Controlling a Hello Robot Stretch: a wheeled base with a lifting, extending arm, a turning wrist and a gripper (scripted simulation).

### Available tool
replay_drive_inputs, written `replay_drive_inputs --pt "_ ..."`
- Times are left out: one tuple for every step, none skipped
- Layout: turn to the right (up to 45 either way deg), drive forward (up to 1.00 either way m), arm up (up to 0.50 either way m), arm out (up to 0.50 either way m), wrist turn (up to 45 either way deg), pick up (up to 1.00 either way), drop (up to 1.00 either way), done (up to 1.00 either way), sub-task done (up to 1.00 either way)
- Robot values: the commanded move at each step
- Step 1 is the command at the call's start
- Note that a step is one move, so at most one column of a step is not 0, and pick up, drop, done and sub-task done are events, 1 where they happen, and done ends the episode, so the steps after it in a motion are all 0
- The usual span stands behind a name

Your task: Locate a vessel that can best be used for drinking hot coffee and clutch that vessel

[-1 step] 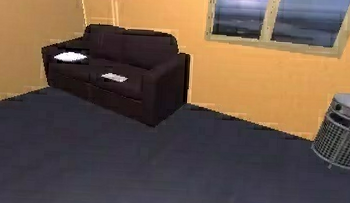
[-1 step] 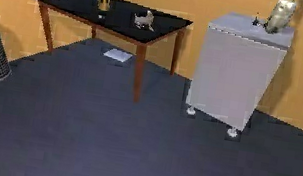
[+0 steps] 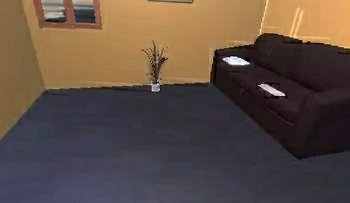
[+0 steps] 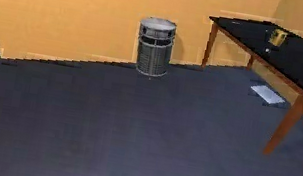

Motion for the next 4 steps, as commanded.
replay_drive_inputs --pt "-45.0 0.0 0.0 0.0 0.0 0.0 0.0 0.0 0.0" --pt "-45.0 0.0 0.0 0.0 0.0 0.0 0.0 0.0 0.0" --pt "0.0 1.0 0.0 0.0 0.0 0.0 0.0 0.0 0.0" --pt "0.0 1.0 0.0 0.0 0.0 0.0 0.0 0.0 0.0"
